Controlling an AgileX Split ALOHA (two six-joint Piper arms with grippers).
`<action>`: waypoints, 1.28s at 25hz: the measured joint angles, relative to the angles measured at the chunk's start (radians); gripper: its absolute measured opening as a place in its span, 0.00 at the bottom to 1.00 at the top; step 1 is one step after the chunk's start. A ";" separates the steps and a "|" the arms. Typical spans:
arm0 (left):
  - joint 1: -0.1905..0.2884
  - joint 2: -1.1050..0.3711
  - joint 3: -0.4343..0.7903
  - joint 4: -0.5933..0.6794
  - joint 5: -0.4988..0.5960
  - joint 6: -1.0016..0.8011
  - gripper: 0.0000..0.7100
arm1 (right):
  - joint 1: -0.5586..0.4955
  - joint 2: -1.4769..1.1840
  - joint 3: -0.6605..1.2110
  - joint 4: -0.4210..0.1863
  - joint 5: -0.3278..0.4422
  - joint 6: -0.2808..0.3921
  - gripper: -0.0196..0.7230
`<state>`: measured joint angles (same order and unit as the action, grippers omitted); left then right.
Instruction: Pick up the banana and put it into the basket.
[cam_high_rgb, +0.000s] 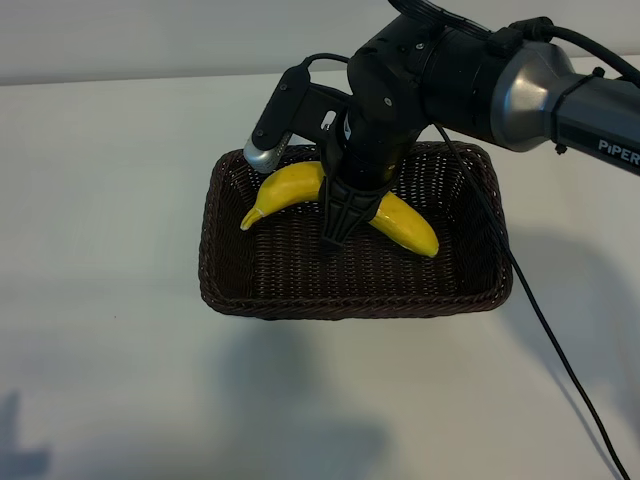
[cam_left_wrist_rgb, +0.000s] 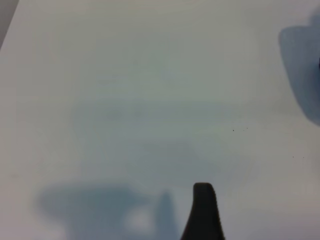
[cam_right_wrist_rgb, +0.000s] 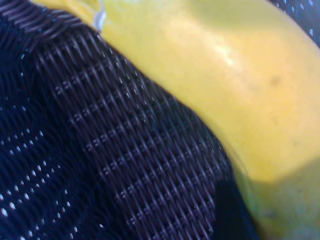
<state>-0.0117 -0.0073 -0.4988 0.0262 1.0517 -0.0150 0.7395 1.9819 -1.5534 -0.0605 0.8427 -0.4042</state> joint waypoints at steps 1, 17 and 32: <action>0.000 0.000 0.000 0.000 0.000 0.000 0.83 | 0.000 0.000 0.000 0.000 0.000 0.000 0.59; 0.000 0.000 0.000 0.000 0.000 0.000 0.83 | 0.000 0.000 -0.031 -0.001 0.078 0.165 0.79; 0.000 0.000 0.000 0.000 0.000 -0.003 0.83 | -0.264 0.000 -0.127 0.098 0.225 0.404 0.79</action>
<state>-0.0117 -0.0073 -0.4988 0.0262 1.0517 -0.0180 0.4759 1.9819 -1.6803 0.0378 1.0676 0.0000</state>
